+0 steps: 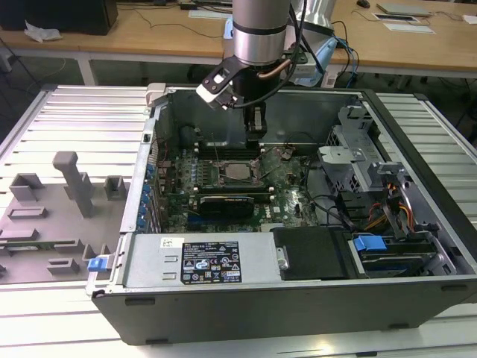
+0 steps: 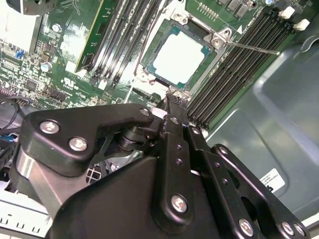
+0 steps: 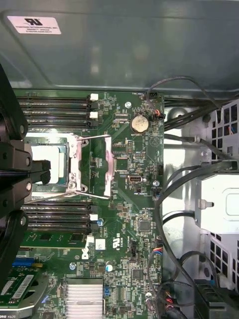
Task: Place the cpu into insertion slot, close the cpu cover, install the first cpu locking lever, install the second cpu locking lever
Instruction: 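Close the cpu cover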
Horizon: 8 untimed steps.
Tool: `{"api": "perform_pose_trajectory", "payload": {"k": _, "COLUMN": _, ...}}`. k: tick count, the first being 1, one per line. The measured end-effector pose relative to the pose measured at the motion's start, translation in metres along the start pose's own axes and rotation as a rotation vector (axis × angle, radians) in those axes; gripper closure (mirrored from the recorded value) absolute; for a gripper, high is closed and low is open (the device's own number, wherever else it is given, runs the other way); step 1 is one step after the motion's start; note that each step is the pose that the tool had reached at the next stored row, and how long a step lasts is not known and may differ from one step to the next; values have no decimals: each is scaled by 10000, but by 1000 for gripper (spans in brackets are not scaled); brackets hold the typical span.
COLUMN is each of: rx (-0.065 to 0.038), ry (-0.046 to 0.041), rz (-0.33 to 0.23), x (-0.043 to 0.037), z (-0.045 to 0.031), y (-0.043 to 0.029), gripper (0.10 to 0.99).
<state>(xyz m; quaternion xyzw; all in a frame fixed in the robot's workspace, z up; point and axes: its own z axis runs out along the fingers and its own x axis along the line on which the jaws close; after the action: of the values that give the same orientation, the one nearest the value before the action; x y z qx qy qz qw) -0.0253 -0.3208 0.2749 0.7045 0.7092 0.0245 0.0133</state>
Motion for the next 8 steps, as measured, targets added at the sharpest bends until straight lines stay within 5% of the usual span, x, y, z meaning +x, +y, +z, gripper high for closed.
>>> {"api": "perform_pose_trajectory", "payload": {"k": 8, "rx": 14, "ry": 0, "rz": -1, "x": -1, "z": 6, "y": 109, "gripper": 980}}
